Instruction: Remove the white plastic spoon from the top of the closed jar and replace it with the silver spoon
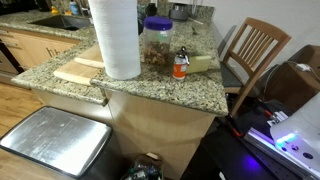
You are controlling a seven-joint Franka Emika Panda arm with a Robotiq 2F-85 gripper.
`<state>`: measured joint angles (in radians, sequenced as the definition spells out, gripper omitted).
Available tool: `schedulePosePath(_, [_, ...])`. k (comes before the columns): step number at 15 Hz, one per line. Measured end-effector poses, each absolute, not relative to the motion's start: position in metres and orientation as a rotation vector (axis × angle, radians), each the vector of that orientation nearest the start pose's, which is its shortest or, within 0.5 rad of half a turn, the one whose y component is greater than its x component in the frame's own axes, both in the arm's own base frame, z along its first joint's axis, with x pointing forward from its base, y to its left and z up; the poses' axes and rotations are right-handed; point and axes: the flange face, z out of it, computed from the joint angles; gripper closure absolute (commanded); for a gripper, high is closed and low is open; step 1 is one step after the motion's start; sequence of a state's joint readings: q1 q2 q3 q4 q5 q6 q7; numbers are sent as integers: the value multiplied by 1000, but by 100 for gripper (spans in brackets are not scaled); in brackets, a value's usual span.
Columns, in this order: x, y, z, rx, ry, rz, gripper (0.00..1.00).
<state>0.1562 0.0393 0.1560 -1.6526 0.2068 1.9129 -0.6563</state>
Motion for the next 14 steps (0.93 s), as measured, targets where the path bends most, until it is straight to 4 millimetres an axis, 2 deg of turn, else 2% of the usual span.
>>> schedulePosePath(1, [568, 168, 605, -2678, -1226, -395, 97])
schedulePosePath(2, [572, 143, 611, -2702, -1138, -415, 89])
schedulePosePath(3, [573, 130, 615, -2713, -1113, -429, 89])
schedulePosePath(4, [573, 129, 616, -2714, -1112, -432, 89])
schedulePosePath(5, [572, 134, 615, -2709, -1122, -428, 97])
schedulePosePath(7, [570, 146, 613, -2698, -1140, -419, 97])
schedulePosePath(9, [575, 138, 609, -2734, -1048, -408, 97])
schedulePosePath(11, [590, 106, 596, -2802, -883, -401, 97])
schedulePosePath(14, [613, 30, 567, -2902, -630, -398, 97])
